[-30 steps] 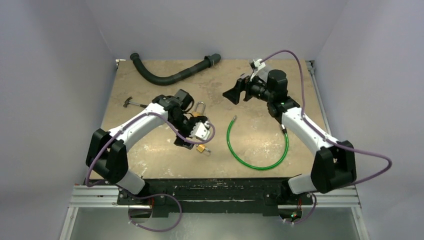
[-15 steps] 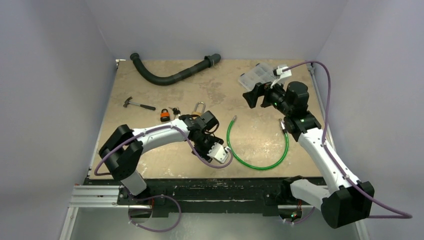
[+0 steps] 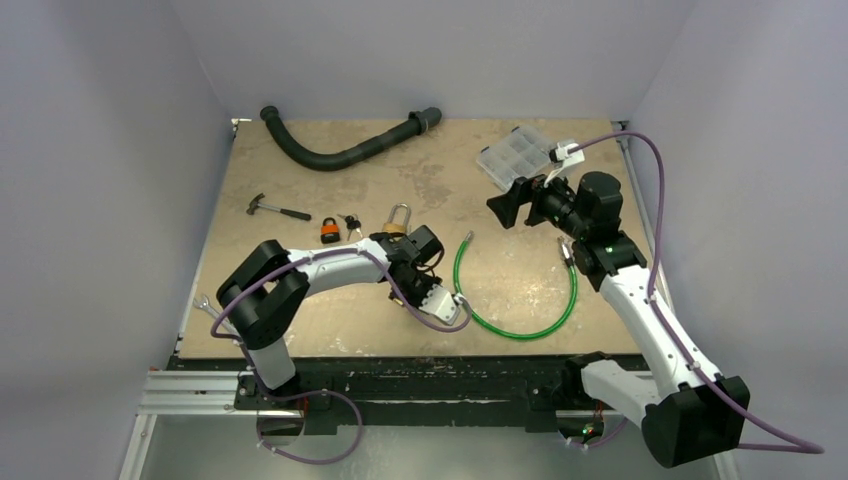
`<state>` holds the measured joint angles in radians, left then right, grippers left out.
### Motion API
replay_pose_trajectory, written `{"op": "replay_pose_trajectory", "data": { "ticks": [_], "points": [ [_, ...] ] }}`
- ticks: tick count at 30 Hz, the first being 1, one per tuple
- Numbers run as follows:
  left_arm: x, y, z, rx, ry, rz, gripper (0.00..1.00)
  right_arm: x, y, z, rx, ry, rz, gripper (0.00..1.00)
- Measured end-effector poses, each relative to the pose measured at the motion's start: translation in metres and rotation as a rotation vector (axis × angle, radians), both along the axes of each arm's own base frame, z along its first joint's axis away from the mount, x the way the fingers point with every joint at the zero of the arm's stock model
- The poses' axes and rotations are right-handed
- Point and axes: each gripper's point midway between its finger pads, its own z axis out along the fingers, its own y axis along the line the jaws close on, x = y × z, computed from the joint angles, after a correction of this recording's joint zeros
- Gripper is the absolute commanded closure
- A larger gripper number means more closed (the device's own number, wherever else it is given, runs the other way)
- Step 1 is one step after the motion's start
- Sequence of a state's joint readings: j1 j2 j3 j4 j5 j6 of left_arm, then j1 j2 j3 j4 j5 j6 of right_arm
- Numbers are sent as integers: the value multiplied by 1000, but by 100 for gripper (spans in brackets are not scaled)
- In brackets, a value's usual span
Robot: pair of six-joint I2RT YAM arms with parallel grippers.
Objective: Lock with the key
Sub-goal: Pick up the lock from the center of the board.
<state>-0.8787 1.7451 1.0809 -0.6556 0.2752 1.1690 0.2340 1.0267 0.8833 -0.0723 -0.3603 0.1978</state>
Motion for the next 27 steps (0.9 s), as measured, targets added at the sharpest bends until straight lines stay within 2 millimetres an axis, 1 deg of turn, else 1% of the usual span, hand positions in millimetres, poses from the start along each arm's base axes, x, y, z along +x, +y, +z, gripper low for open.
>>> {"op": "replay_pose_trajectory", "data": {
  "ticks": [1, 5, 7, 9, 10, 11, 13, 15, 17, 18, 20, 22, 25, 27],
  "points": [
    [1, -1, 0, -3, -4, 1, 100, 0, 0, 1, 1, -1, 3, 1],
    [2, -2, 2, -9, -10, -1, 100, -4, 3, -1, 7, 7, 30, 1],
    [0, -2, 6, -19, -2, 1, 100, -6, 6, 0, 12, 9, 52, 1],
    [-3, -3, 16, -38, 30, 24, 100, -9, 9, -1, 17, 11, 75, 1],
    [-3, -7, 24, -60, 55, 44, 100, -10, 11, -1, 20, 13, 88, 1],
    [-2, -12, 34, -92, 86, 71, 100, -12, 12, -2, 22, 15, 98, 1],
    [8, -22, 57, -171, 134, 129, 100, -14, 15, -3, 29, 19, 120, 1],
    [27, -33, 92, -298, 191, 207, 100, -18, 20, -5, 36, 22, 152, 1],
    [46, -39, 130, -426, 226, 264, 100, -24, 25, -6, 38, 22, 199, 1],
    [54, -40, 147, -478, 237, 281, 100, -27, 28, -5, 36, 16, 229, 1],
    [60, -42, 176, -560, 251, 285, 100, -34, 34, -2, 35, -6, 294, 1],
    [55, -49, 205, -632, 276, 258, 100, -40, 40, 1, 29, -41, 360, 1],
    [38, -57, 235, -700, 315, 189, 100, -49, 45, 3, 7, -87, 442, 1],
    [28, -61, 250, -735, 333, 158, 100, -53, 48, 2, -13, -110, 483, 1]
  ]
}}
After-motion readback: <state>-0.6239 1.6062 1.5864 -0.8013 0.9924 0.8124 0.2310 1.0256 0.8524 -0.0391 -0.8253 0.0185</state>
